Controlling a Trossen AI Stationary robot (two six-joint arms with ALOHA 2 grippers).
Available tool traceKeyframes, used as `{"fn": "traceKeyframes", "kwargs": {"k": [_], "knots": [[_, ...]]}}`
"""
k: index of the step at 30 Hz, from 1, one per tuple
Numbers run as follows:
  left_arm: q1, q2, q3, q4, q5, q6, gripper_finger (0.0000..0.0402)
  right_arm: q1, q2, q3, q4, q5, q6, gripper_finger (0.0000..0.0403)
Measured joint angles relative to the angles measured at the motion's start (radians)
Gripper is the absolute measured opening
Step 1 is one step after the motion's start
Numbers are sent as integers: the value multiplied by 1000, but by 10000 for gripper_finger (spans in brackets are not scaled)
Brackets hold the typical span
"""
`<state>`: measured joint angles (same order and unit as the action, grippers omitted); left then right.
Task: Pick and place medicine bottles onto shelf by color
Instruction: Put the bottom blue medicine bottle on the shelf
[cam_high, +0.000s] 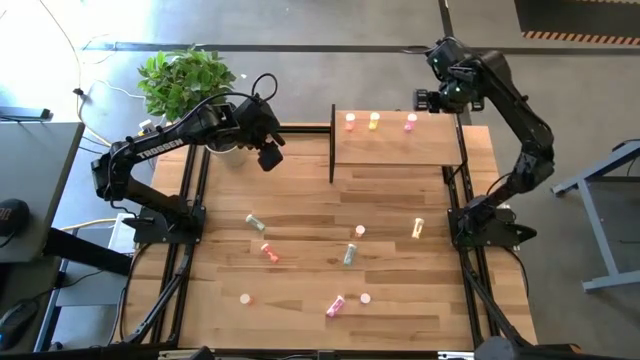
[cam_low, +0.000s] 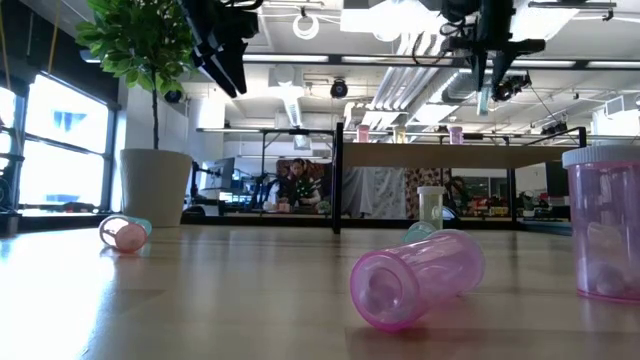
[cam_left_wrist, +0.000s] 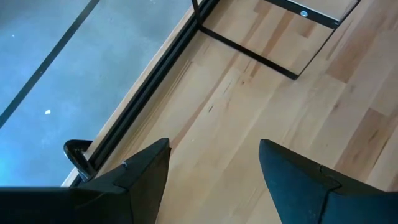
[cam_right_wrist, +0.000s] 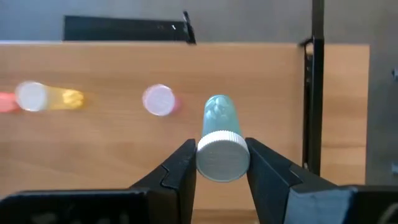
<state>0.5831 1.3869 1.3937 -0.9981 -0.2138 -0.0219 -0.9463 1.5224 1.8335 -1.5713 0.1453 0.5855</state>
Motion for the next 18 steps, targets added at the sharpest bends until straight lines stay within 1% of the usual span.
{"fn": "traceKeyframes", "kwargs": {"k": [3,6,8,12,18], "knots": [[0,0,0,0,0,0,239,-9,-30,-70,0,-24,-8,108],[0,0,0,0,0,0,239,-10,-60,-153,-2,-27,1,108],[0,0,0,0,0,0,239,-24,-75,-186,-2,-33,13,108],[0,0,0,1,0,0,239,-55,-72,-198,8,-48,18,108],[0,0,0,10,-1,0,239,-57,-46,-194,16,-44,43,108]]}}
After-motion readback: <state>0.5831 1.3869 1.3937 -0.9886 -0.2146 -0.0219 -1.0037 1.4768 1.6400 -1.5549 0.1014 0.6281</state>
